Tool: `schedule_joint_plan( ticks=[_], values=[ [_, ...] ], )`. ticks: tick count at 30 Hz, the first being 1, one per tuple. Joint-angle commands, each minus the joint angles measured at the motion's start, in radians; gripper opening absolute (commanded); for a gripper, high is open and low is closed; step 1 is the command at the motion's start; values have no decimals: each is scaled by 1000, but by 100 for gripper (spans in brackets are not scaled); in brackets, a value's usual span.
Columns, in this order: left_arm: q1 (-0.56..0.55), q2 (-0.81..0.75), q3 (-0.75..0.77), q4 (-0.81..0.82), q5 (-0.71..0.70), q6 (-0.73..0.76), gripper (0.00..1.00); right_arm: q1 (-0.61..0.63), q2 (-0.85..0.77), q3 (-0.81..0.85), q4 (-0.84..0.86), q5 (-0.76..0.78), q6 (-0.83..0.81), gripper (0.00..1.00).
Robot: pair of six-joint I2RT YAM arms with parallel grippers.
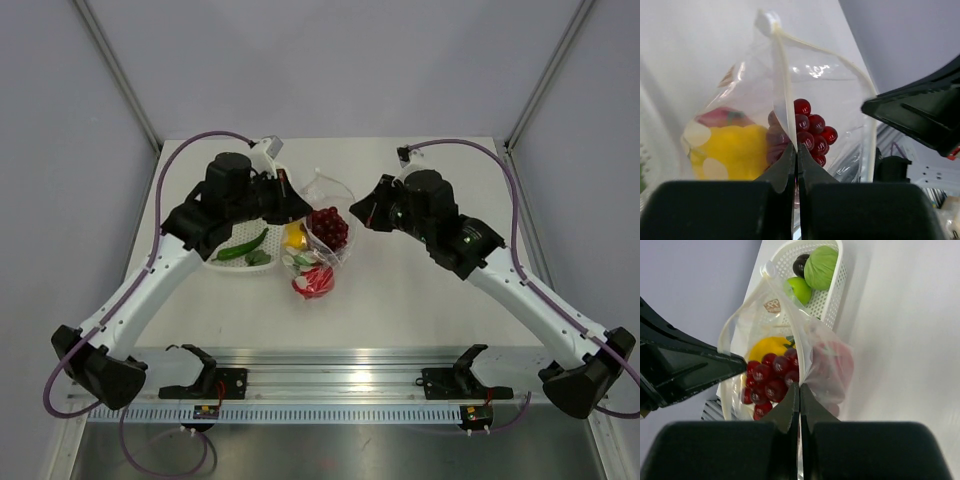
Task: Place the food in the zip-top bag and seal the zipper
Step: Adjust the zipper food storage bag at the center of the board.
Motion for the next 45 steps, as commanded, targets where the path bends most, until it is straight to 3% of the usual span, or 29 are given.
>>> schedule_joint_plan(
  ticks=[1, 7, 17, 21, 23, 26, 27, 30, 38, 45],
  values=[
    [-22, 78, -24, 103, 98, -55, 0, 6, 69, -37, 50, 17, 5, 0],
    [-25, 157, -79, 146, 135, -82, 0, 5, 116, -98, 43, 81, 11, 0],
    [-31, 125, -45, 181, 143, -136, 0, -17, 131, 167, -59, 222, -165, 0],
    [-60, 114, -62, 218, 32, -197, 0, -52, 172, 262, -88, 207, -236, 0],
    [-75, 114, -90, 255, -17, -240, 0, -52, 176, 262, -96, 181, -257, 9],
    [-106, 125, -125, 287, -113, -294, 0, -52, 137, 183, -93, 155, -260, 37],
    [-123, 137, -152, 301, -153, -311, 0, -52, 122, 157, -83, 141, -256, 53],
    [-152, 170, -183, 352, -161, -371, 0, -52, 45, 43, -63, 98, -269, 66],
    [-184, 173, -137, 324, -196, -351, 0, -52, -257, -247, -7, 114, -337, 66],
    [-184, 182, -116, 313, -199, -351, 0, -51, -554, -532, 203, 78, -478, 59]
  ],
)
